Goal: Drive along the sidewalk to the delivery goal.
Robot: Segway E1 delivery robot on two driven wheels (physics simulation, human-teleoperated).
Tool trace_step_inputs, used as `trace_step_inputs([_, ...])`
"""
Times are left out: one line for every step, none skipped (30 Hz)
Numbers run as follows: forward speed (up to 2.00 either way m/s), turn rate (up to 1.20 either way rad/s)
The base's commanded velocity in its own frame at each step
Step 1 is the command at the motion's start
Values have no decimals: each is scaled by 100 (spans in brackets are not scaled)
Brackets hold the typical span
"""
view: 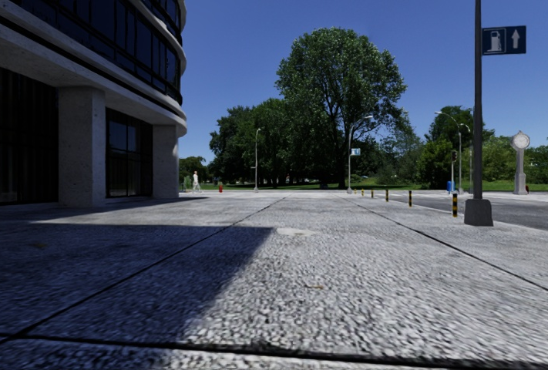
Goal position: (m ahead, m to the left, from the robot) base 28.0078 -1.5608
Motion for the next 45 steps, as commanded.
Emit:
trace_step_inputs([200,0])
trace_step_inputs([200,0])
trace_step_inputs([200,0])
trace_step_inputs([200,0])
trace_step_inputs([200,0])
trace_step_inputs([200,0])
trace_step_inputs([200,0])
trace_step_inputs([200,0])
trace_step_inputs([200,0])
trace_step_inputs([200,0])
trace_step_inputs([200,0])
trace_step_inputs([200,0])
trace_step_inputs([200,0])
trace_step_inputs([200,0])
trace_step_inputs([200,0])
trace_step_inputs([200,0])
trace_step_inputs([200,0])
trace_step_inputs([200,0])
trace_step_inputs([200,0])
trace_step_inputs([200,0])
trace_step_inputs([200,0])
trace_step_inputs([200,0])
trace_step_inputs([200,0])
trace_step_inputs([200,0])
trace_step_inputs([200,0])
trace_step_inputs([200,0])
trace_step_inputs([200,0])
trace_step_inputs([200,0])
trace_step_inputs([200,0])
trace_step_inputs([200,0])
trace_step_inputs([200,0])
trace_step_inputs([200,0])
trace_step_inputs([200,0])
trace_step_inputs([200,0])
trace_step_inputs([200,0])
trace_step_inputs([200,0])
trace_step_inputs([200,0])
trace_step_inputs([200,0])
trace_step_inputs([200,0])
trace_step_inputs([200,0])
trace_step_inputs([200,0])
trace_step_inputs([200,0])
trace_step_inputs([200,0])
trace_step_inputs([200,0])
trace_step_inputs([200,0])
